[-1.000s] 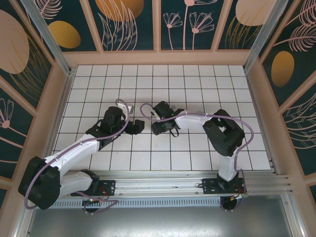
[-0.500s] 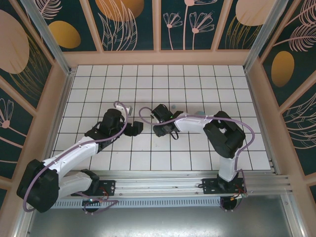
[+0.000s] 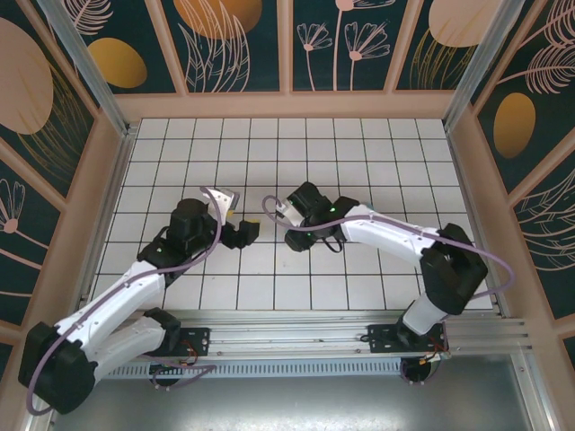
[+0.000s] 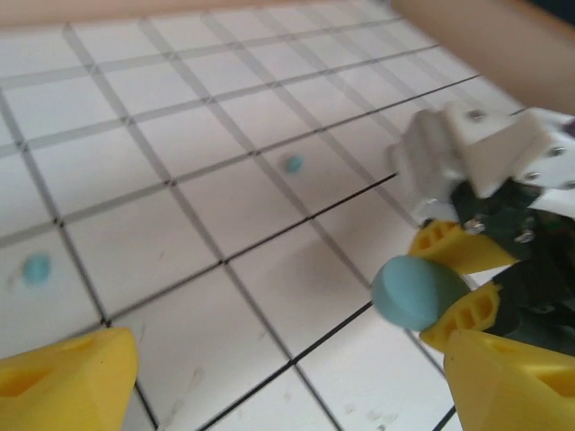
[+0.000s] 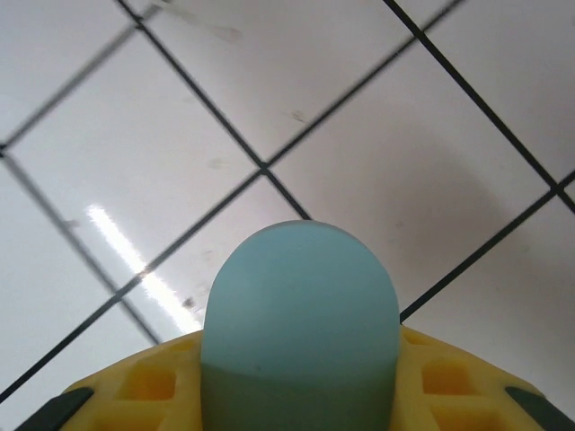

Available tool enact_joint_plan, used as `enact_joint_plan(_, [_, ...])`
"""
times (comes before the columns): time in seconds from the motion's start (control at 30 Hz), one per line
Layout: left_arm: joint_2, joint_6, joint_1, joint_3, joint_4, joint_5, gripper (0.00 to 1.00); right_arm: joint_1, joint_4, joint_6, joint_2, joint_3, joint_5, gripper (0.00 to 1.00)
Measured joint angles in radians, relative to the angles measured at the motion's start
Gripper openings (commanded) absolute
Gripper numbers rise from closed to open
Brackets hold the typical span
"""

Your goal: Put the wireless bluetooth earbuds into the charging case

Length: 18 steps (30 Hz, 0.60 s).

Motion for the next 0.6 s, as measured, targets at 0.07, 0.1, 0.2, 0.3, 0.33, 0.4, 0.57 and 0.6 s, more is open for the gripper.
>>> enact_joint_plan(0.07, [-0.045, 0.050, 0.000, -0.009, 0.036, 0.068, 0.87, 0.000, -0.043, -0.057, -0.023, 0.028, -0.042, 0.20])
enact_joint_plan(0.1, [-0.062, 0.073, 0.000, -0.014, 0.052, 0.100, 0.87, 0.000, -0.056, -0.081, -0.031, 0.037, -0.059, 0.20])
enact_joint_plan(0.2, [-0.106, 0.135, 0.000, -0.036, 0.100, 0.195, 0.88, 0.004, -0.095, -0.159, -0.074, 0.043, -0.096, 0.19])
enact_joint_plan(0.3, [-0.124, 0.189, 0.000, -0.044, 0.115, 0.282, 0.88, 0.010, -0.114, -0.228, -0.136, 0.045, -0.126, 0.18])
enact_joint_plan(0.33, [-0.128, 0.207, 0.000, -0.045, 0.119, 0.310, 0.88, 0.010, -0.119, -0.252, -0.161, 0.047, -0.137, 0.18])
enact_joint_plan(0.4, [-0.138, 0.247, 0.000, -0.048, 0.132, 0.362, 0.89, 0.010, -0.137, -0.290, -0.198, 0.065, -0.153, 0.18])
enact_joint_plan(0.57, [-0.136, 0.366, 0.000, -0.038, 0.149, 0.468, 0.89, 0.020, -0.207, -0.362, -0.220, 0.167, -0.175, 0.20])
enact_joint_plan(0.6, [-0.120, 0.391, 0.000, -0.025, 0.138, 0.488, 0.89, 0.026, -0.219, -0.370, -0.220, 0.182, -0.175, 0.20])
